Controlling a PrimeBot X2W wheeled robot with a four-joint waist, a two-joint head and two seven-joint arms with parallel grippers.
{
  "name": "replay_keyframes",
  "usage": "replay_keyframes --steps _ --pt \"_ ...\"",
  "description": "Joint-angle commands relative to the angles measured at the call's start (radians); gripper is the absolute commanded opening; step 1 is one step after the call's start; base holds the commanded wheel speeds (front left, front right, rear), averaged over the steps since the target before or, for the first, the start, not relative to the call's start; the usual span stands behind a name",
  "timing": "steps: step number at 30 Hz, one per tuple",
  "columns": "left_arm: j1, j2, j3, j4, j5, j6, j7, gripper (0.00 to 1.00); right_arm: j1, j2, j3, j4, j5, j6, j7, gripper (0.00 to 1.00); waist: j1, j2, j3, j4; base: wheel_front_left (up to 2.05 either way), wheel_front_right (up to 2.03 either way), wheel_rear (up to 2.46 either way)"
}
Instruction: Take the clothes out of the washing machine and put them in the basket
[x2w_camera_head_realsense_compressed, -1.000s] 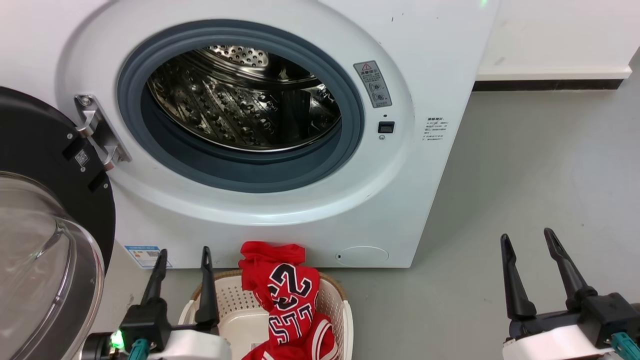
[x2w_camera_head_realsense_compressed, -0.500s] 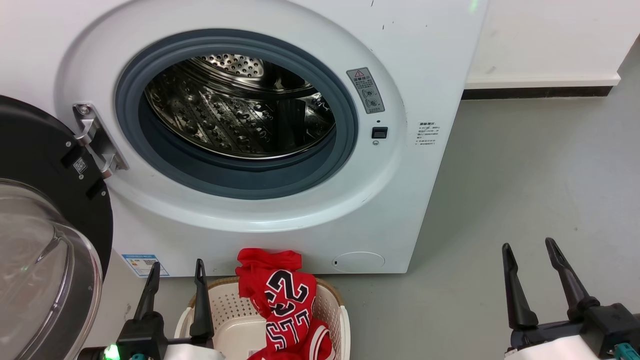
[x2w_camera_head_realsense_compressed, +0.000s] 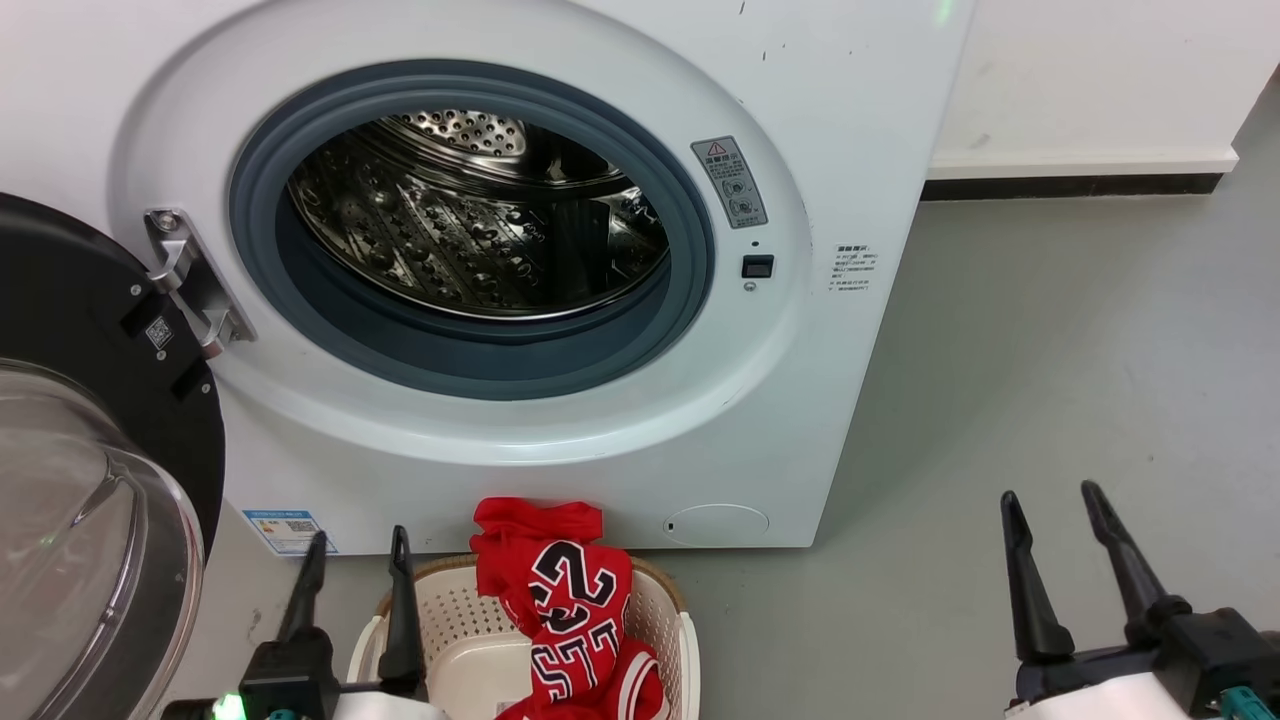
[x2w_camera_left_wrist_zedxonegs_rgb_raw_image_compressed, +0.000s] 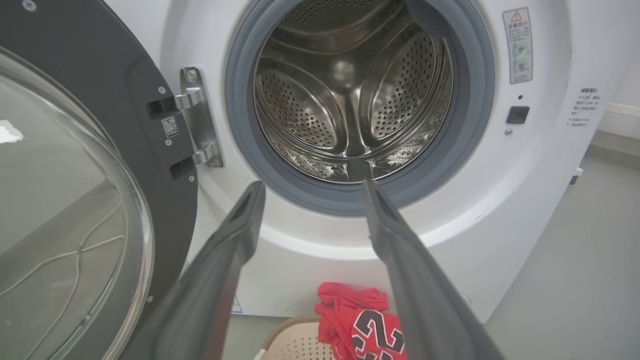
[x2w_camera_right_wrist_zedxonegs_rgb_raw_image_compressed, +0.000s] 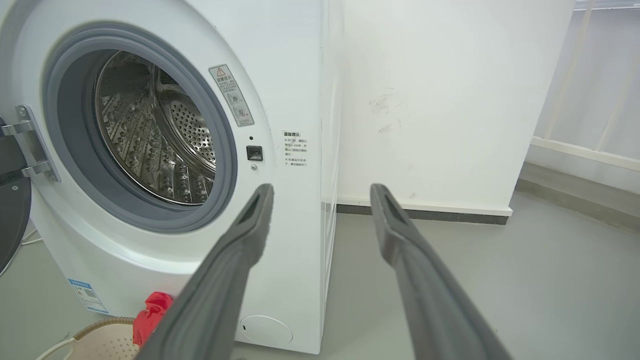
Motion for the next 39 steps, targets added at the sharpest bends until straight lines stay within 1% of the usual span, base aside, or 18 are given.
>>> replay_keyframes --steps 1,4,20,39 --pt "0.0 0.0 -0.001 0.008 -0.001 0.0 0.0 0.0 0.0 0.0 0.0 0.009 0.0 0.0 0.001 0.0 0.0 0.0 0.0 0.0 0.0 0.0 0.0" --pt "0.006 -0.001 -0.003 0.037 -0.008 -0.001 0.006 0.0 0.005 0.0 0.002 0.033 0.007 0.0 0.004 0.0 0.0 0.0 0.0 0.0 0.0 0.0 0.0" --pt "-0.043 -0.001 0.026 0.072 -0.336 -0.043 0.085 0.0 -0.044 -0.02 0.007 0.085 0.362 0.0 0.061 0.0 0.0 0.0 -0.002 0.005 0.0 0.0 0.0" --pt "-0.089 -0.001 0.054 0.106 -0.653 -0.085 0.16 0.0 -0.092 -0.033 0.003 0.136 0.696 0.0 0.124 0.0 0.0 0.0 -0.004 0.01 0.0 0.0 0.0"
